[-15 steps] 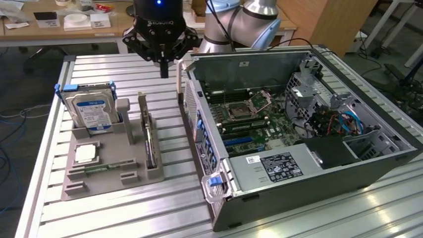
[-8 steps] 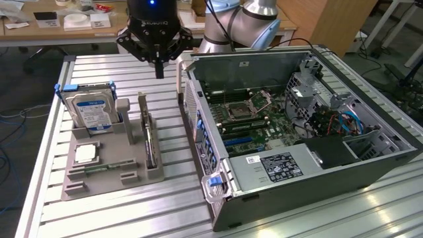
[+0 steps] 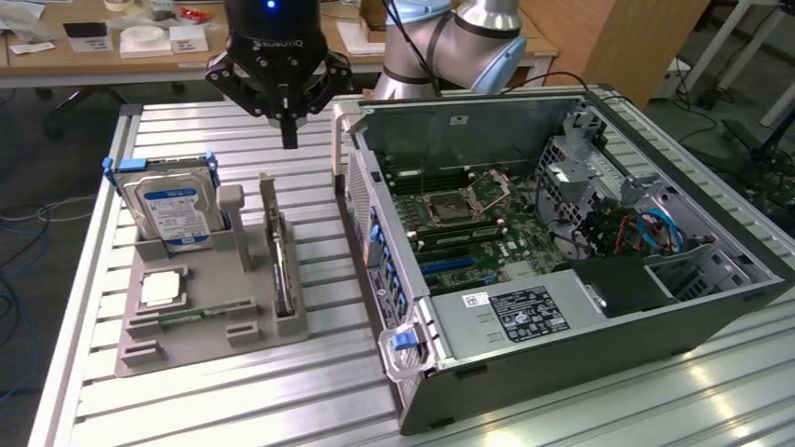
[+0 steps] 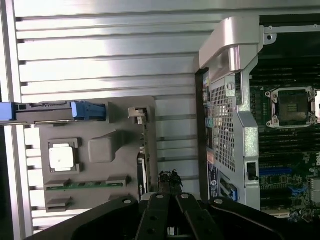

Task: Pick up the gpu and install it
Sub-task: 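Reach for the gpu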

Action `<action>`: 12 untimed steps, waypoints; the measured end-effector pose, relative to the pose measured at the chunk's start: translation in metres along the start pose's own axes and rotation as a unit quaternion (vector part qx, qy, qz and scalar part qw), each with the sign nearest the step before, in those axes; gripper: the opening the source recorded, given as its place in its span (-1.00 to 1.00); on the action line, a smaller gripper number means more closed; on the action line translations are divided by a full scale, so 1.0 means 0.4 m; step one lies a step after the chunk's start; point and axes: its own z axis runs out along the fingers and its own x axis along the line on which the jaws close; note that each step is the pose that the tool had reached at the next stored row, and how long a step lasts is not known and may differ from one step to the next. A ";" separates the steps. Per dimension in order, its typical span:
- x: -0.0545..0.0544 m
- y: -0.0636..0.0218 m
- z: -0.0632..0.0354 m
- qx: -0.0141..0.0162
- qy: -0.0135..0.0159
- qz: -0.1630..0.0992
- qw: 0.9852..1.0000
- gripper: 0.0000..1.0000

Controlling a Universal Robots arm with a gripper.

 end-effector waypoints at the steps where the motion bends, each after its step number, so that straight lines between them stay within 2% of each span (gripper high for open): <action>1: 0.004 0.000 0.000 0.000 0.000 0.000 1.000 -0.80; 12: 0.050 -0.004 -0.001 0.000 0.000 0.000 1.000 -0.80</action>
